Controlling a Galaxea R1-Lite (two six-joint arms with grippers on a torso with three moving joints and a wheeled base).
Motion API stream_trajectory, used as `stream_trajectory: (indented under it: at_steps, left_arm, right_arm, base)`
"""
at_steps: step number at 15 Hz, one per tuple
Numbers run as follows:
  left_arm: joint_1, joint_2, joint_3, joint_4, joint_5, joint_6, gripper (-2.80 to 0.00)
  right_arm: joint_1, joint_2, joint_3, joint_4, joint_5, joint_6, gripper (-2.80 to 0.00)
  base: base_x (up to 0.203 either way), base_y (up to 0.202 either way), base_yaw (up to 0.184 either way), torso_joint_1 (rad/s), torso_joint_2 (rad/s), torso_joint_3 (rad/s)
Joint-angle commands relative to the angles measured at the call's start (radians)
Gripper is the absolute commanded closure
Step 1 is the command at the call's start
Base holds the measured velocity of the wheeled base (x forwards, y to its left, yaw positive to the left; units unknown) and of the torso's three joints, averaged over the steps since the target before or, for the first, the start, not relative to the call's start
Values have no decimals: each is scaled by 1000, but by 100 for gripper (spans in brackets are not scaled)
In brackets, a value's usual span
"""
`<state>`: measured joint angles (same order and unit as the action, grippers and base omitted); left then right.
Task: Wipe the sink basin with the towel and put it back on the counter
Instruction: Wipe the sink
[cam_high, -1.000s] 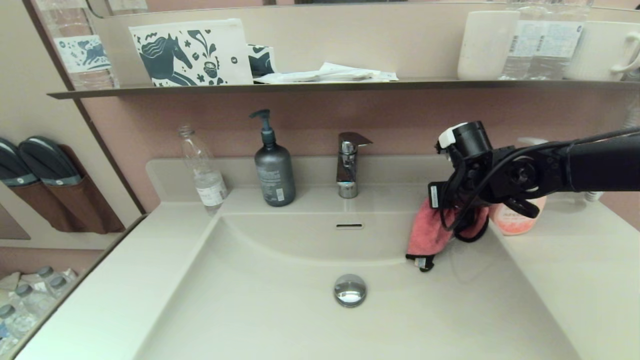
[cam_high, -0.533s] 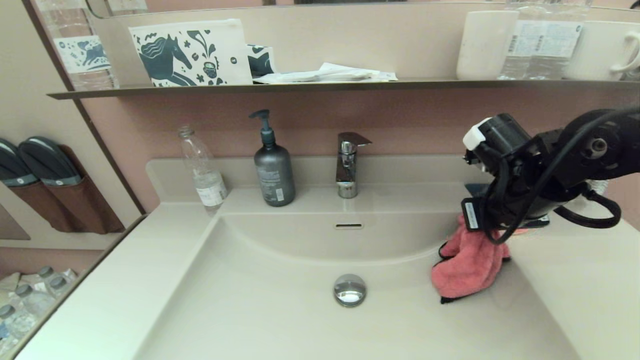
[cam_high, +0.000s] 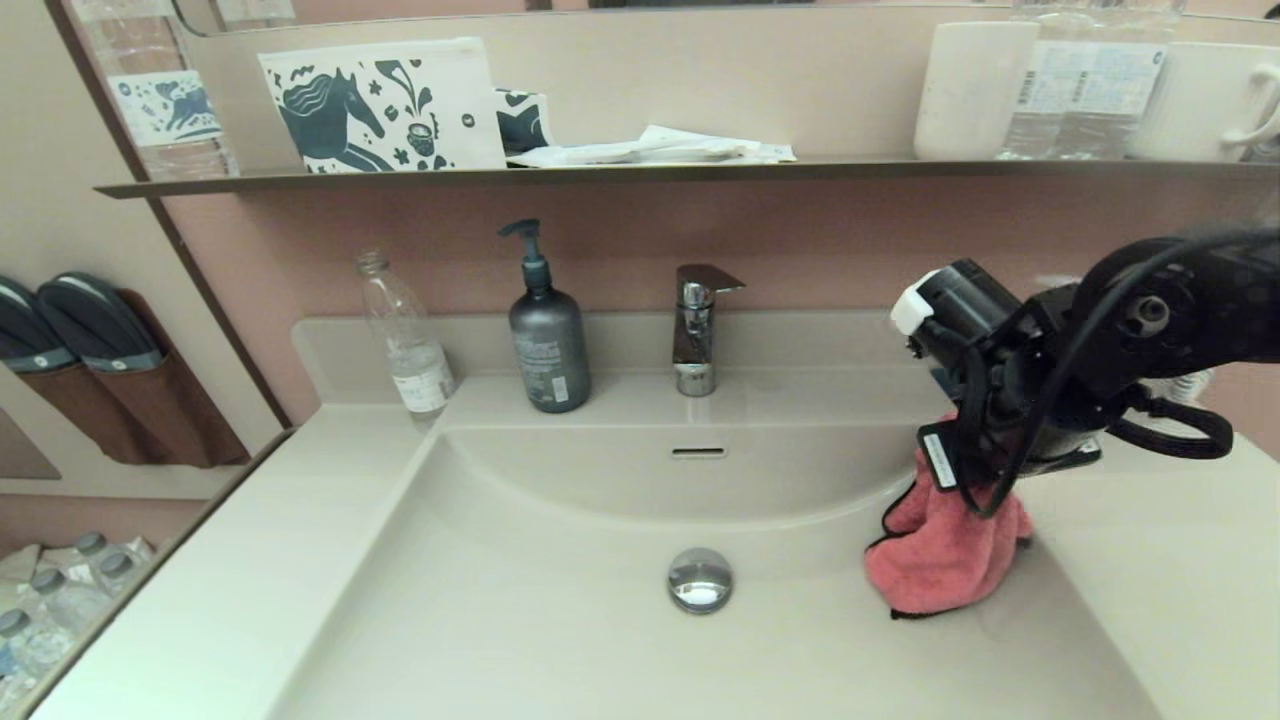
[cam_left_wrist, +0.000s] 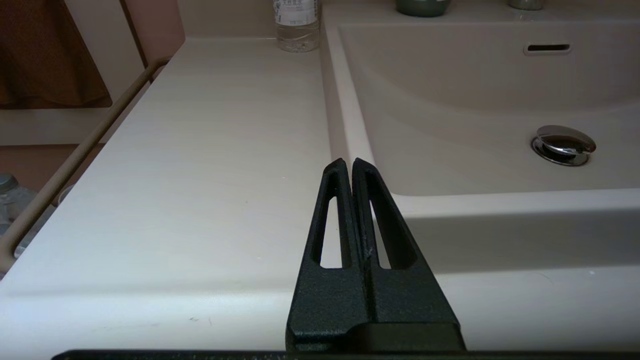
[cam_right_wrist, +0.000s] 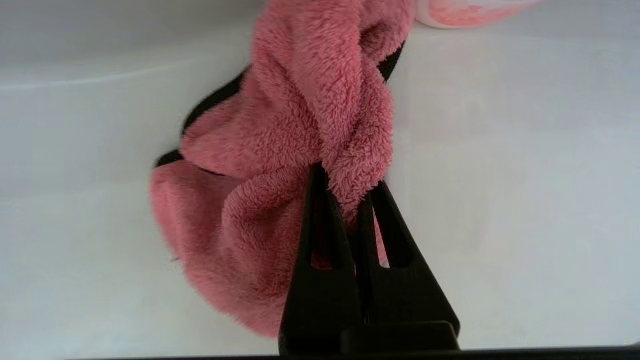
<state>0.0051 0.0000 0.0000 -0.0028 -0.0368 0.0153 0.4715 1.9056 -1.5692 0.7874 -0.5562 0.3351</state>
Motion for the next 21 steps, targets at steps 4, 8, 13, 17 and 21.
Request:
stream_trajectory:
  at_steps: [4,8,13,17,21]
  left_arm:
    - [1,2,0,0,0,0,0]
    - [-1,2,0,0,0,0,0]
    - [-1,2,0,0,0,0,0]
    - [0,2,0,0,0,0,0]
    - [0,2,0,0,0,0,0]
  right_arm:
    - [2,165,-114,110,-122,11,0]
    - [17,227,-212,216,-161,48,0]
    - [56,253,-229,357,-225,98,0]
    - [97,257,-230,494,-222,167,0]
    - [153,260,-226,586,-212,262,0]
  base:
    - [0,0,0,0,0,0]
    - [0,0,0,0,0,0]
    - [0,0,0,0,0,0]
    - [0,0,0,0,0,0]
    - [0,0,0,0,0,0]
